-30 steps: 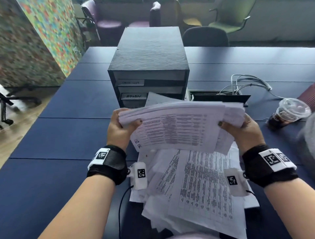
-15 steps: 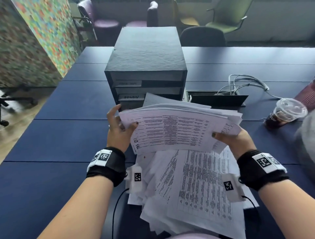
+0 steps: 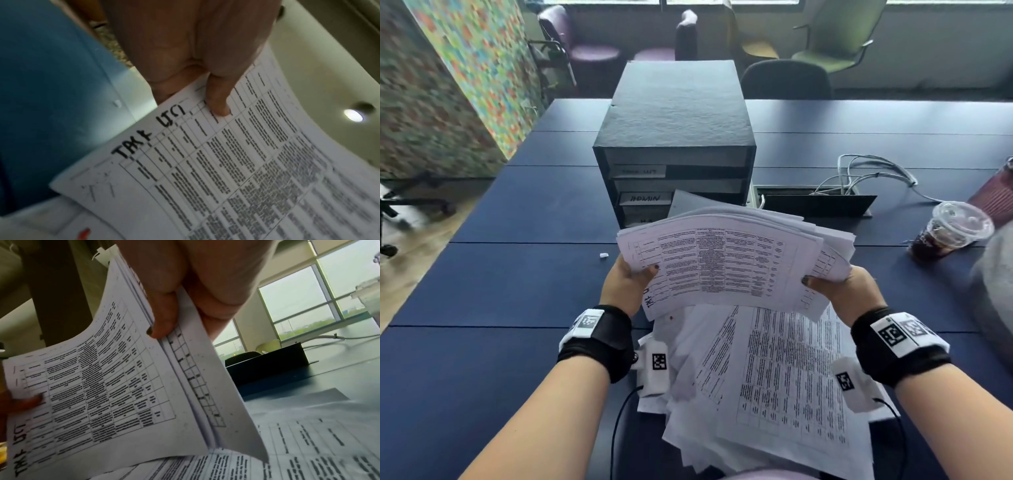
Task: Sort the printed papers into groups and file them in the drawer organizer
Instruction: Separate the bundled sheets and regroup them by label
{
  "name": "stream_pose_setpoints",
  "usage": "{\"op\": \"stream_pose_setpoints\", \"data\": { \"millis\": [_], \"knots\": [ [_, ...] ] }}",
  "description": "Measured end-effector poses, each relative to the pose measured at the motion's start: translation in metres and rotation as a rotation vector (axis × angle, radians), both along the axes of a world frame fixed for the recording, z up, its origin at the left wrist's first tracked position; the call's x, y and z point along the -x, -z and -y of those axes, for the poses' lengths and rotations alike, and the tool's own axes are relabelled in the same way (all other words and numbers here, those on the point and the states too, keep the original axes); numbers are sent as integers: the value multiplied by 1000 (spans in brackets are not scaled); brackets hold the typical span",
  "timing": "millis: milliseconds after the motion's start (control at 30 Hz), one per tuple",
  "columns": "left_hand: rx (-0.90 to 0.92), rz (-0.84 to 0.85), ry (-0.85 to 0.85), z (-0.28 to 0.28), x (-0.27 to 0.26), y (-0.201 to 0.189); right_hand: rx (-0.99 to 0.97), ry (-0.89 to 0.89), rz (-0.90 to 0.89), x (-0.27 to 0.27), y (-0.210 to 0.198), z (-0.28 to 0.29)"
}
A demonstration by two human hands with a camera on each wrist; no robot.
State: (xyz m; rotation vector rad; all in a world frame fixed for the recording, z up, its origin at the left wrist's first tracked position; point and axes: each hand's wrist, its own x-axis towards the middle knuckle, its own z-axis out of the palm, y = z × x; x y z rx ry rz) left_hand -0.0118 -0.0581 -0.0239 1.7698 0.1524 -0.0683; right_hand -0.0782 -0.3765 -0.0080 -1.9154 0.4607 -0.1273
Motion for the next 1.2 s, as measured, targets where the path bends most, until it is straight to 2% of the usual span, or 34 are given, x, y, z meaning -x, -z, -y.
{"op": "stream_pose_setpoints", "data": {
  "millis": [200,267,433,533,733,900,1033,1100,1200],
  "knots": [
    [104,115,-19,3,3,-8,-151,74,84,4,-6,1],
    [139,92,-16,-1,4,-4,-129,62,68,8,-6,4],
    [161,-35,4,2,13,12,48,19,-107,19,4,11],
    [186,-35,-13,5,11,11,109,5,-102,18,1,8],
    [149,22,-17,9,6,2,45,-2,-42,12,-7,0],
    [176,49,-45,3,8,13,2,11,-5,11,4,6],
    [34,-57,13,4,11,32,96,-53,-104,12,22,13],
    [-58,-40,17,3,11,35,102,-99,-105,11,21,16],
    [-143,19,0,2,7,25,-166,-174,0,9,7,18]
  ]
}}
